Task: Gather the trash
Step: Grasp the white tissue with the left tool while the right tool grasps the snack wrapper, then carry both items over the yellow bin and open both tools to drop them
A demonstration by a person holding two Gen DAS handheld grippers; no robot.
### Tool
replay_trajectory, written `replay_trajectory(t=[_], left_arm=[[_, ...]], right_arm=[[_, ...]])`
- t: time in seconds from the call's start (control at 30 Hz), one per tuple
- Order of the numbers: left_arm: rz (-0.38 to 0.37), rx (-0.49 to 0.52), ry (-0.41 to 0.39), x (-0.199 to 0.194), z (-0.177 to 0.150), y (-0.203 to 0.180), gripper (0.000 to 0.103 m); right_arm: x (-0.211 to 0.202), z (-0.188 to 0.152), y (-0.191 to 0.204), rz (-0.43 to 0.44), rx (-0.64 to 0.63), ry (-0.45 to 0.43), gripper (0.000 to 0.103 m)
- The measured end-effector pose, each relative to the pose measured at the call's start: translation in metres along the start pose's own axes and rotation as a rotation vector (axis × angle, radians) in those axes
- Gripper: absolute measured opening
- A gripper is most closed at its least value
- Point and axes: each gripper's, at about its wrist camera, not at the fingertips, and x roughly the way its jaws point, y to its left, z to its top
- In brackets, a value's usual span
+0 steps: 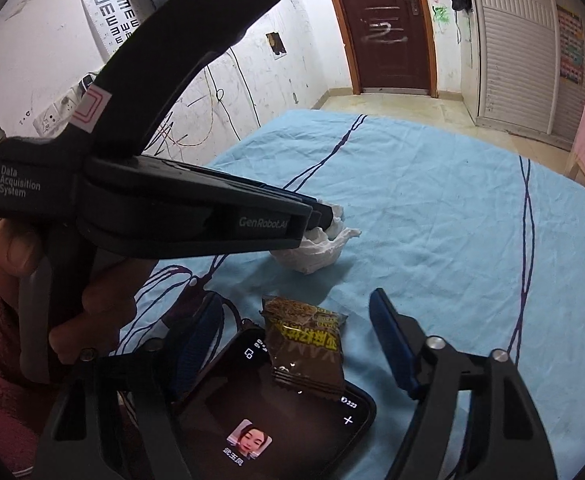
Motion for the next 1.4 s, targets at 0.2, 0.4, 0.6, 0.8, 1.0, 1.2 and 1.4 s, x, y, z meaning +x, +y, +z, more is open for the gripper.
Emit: replay_trajectory(t=[0.2, 0.4, 0.6, 0.8, 1.0, 1.2, 1.4], left_arm=[[-0.002, -0.018, 0.004, 0.001, 0.0, 0.002, 0.008], [-0.039, -0.042, 0.022, 0.002, 0.001, 0.004, 0.02], [-0.024, -0.006, 0.021, 0.005, -0.002, -0.011, 0.037], [0.037, 0.004, 0.013, 0.005, -0.004, -0.02, 0.024], [0.05, -0.016, -0.012, -0.001, -0.009, -0.02, 0.01], [0.077, 0.018, -0.072, -0.019, -0.006, -0.036, 0.009], [0.102, 0.056, -0.135, -0.035, 0.003, -0.06, 0.009]], right_arm=[[-0.001, -0.002, -0.007, 0.024, 0.042, 0.01, 0.035], [-0.008, -0.005, -0.013, 0.045, 0.068, -0.004, 0.025], [-0.023, -0.006, -0.03, 0.018, 0.103, -0.043, 0.023], [-0.038, -0.011, -0.046, -0.016, 0.13, -0.077, 0.023], [-0.054, -0.014, -0.058, -0.048, 0.159, -0.127, 0.023], [-0.078, -0.019, -0.074, -0.082, 0.191, -0.185, 0.023], [-0.103, -0.028, -0.094, -0.122, 0.235, -0.249, 0.023]])
